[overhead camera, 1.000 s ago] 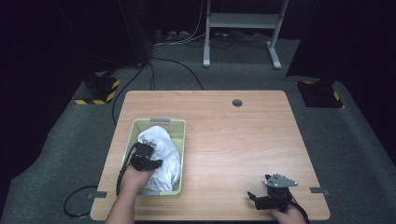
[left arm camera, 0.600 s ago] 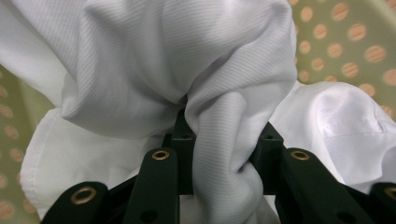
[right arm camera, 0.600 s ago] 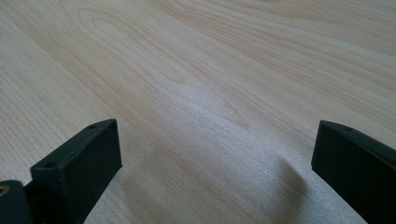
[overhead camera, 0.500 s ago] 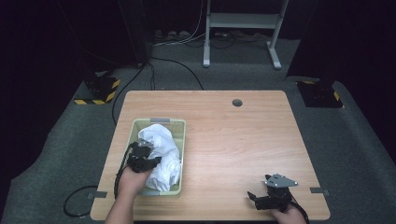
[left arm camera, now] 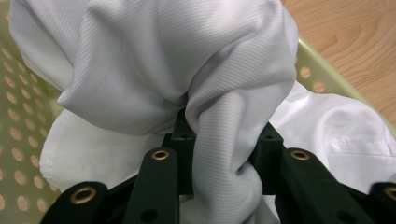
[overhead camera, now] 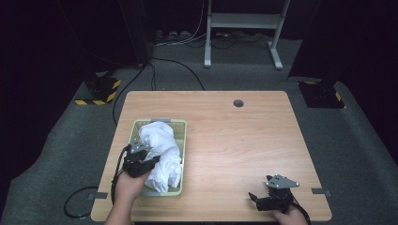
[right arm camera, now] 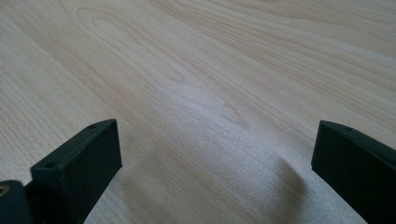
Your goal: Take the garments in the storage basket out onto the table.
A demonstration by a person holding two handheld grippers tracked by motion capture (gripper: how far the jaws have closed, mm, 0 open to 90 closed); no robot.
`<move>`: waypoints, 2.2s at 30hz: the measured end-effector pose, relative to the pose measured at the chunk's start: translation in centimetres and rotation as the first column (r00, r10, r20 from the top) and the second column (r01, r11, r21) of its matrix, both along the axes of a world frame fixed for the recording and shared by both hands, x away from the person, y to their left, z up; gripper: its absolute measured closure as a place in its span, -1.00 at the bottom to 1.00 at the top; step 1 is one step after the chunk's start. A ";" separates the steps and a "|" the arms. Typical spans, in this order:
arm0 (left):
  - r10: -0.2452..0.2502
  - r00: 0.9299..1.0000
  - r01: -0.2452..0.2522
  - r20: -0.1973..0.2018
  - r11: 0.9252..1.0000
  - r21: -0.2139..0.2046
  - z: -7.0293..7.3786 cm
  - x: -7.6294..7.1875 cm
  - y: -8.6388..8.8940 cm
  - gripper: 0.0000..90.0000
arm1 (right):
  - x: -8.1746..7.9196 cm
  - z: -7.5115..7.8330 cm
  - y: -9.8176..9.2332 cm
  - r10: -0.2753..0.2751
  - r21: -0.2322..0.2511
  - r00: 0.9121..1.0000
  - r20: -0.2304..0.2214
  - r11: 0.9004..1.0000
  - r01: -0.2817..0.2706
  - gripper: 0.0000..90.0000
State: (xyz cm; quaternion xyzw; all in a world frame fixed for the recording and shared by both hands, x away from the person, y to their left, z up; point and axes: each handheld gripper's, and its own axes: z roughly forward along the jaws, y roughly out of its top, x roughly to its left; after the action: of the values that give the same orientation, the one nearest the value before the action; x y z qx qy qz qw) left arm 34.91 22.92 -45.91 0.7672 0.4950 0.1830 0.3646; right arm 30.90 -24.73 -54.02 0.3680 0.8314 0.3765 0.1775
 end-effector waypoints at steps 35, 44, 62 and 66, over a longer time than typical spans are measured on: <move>0.009 0.979 -0.002 0.205 0.999 -0.038 4.5 -2.4 -1.4 0.53 | 0.0 0.0 0.0 -0.002 0.004 1.000 0.000 1.000 0.002 -0.98; 0.010 0.966 0.001 0.258 0.999 -0.045 5.5 -3.2 -1.7 0.53 | 0.0 0.0 -0.1 -0.002 0.004 1.000 0.000 1.000 0.002 -0.98; 0.012 0.931 0.022 0.366 0.996 -0.089 7.2 -4.5 -2.5 0.53 | 0.0 0.0 -0.1 -0.001 0.007 1.000 0.000 1.000 0.001 -0.98; 0.012 0.922 0.025 0.387 0.996 -0.091 7.5 -4.9 -2.7 0.53 | 0.0 0.0 -0.1 0.000 0.009 1.000 0.000 1.000 0.000 -0.98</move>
State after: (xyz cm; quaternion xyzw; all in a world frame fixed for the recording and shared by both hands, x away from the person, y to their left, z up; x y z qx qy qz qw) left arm 30.03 20.23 -38.39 0.6997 0.4188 0.3060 0.4913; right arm 30.87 -24.83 -53.99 0.3686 0.8298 0.3802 0.1759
